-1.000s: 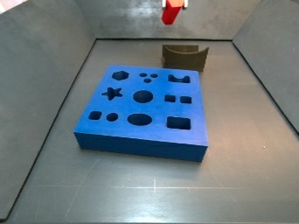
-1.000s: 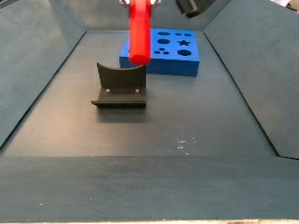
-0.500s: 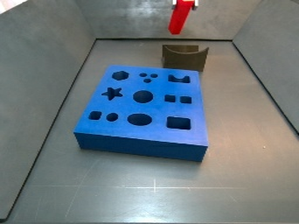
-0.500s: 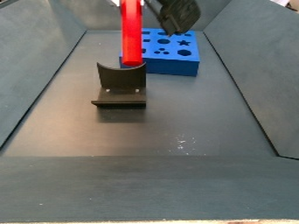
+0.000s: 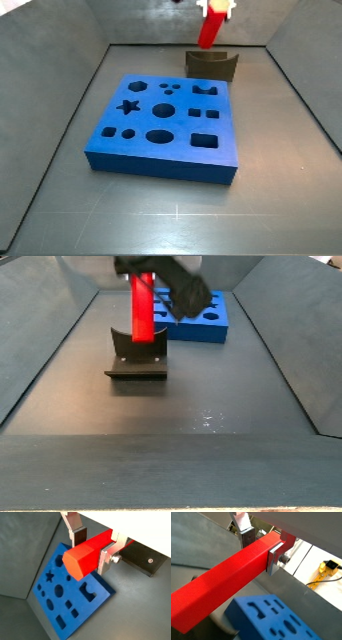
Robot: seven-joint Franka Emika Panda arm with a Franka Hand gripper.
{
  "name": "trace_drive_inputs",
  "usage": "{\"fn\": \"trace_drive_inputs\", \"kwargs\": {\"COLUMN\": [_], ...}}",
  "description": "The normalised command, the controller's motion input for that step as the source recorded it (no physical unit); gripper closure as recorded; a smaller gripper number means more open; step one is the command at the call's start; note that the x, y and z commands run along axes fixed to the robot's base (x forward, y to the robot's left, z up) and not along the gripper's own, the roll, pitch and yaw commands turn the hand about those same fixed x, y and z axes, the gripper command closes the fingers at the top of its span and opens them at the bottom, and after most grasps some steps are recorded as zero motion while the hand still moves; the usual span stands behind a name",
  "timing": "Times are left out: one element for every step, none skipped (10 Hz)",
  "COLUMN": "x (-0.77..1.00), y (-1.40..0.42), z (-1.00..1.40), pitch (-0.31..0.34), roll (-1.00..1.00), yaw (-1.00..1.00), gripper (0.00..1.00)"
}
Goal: Pick up the hexagon object. Move up. Place the hexagon object on the fixture. Regrasp the hexagon object. Move to above the board. Insert the hexagon object.
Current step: Place the hexagon object on the fixture, then regrasp the hexagon object.
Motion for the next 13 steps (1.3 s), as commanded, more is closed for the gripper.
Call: {"fn": "trace_drive_inputs", "kwargs": {"x": [0.13, 0.14, 0.13, 0.10, 0.09, 0.06, 0.06, 0.00, 0.00, -0.01, -0.02, -0.03, -0.03], "y": [0.11, 0.11, 0.10, 0.06, 0.04, 0.03, 0.03, 0.00, 0.00, 0.00, 0.00, 0.00, 0.00], "z": [-1.00, -1.00, -0.92, -0.64, -0.52, -0.27, -0.19, 0.00, 1.00, 1.00, 1.00, 1.00, 1.00], "pitch": [-0.028, -0.048, -0.056, -0.064, -0.067, -0.076, -0.078, 0.000, -0.032, -0.026, -0.014, 0.014, 0.038], "roll": [-0.14, -0.12, -0.11, -0.08, -0.08, -0.06, -0.06, 0.00, 0.10, 0.10, 0.10, 0.09, 0.08], "yaw": [-0.11, -0.08, -0.07, -0.05, -0.04, -0.01, -0.01, 0.00, 0.00, 0.00, 0.01, 0.03, 0.03], "gripper": [1.00, 1.00, 1.00, 1.00, 1.00, 1.00, 1.00, 0.00, 0.00, 0.00, 0.00, 0.00, 0.00]}}
